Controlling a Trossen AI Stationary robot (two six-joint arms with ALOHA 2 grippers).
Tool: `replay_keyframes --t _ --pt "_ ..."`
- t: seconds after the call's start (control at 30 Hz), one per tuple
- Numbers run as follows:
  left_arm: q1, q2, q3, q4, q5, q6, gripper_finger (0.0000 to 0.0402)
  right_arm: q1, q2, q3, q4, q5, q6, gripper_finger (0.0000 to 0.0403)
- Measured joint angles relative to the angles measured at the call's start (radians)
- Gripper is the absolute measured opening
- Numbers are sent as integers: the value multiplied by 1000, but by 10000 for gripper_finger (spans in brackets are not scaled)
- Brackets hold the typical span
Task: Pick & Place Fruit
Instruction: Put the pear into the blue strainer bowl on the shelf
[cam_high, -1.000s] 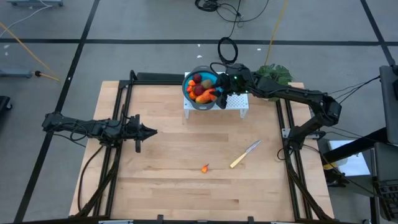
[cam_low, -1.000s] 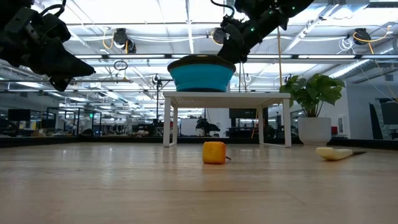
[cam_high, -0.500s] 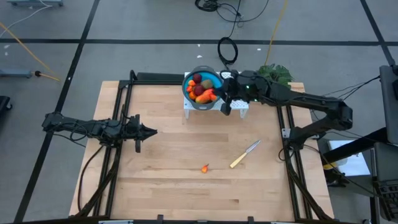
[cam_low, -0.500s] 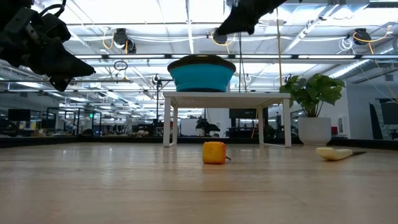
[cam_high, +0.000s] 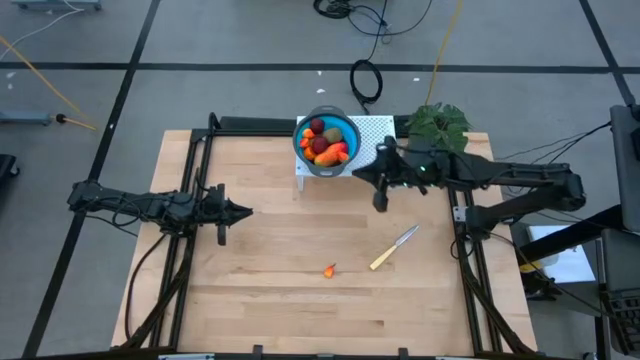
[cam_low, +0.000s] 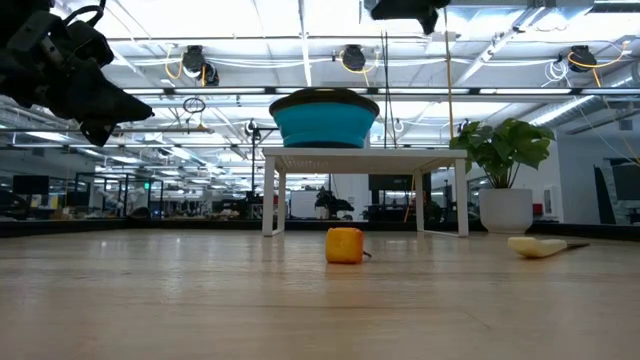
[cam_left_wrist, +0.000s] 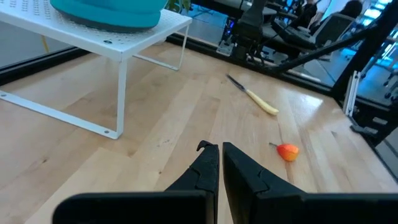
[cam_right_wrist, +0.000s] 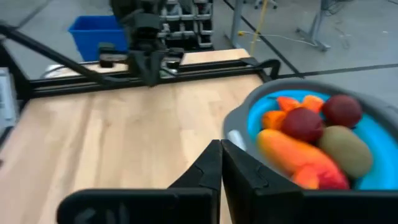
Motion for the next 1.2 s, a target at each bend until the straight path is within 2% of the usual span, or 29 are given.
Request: replay_keyframes --t 0.4,0.57,0.67,0.83,0.9,1.0,1.2 --pt "0 0 0 88 0 35 19 83 -302 -228 3 -3 63 1" --pt "0 6 0 191 -2 74 19 83 -451 -342 2 -3 113 1" --pt "-2 48 0 268 -40 85 19 83 -541 -407 8 -4 128 1" --pt "-28 179 0 422 -107 76 19 83 -682 -487 6 -4 129 0" --pt "-45 244 26 433 -113 75 19 83 -734 -509 7 -4 128 0" --pt "-71 353 106 431 -126 78 19 82 -808 -540 8 -24 115 0" --pt "-124 583 314 315 -131 99 19 82 -928 -570 -18 -31 103 0"
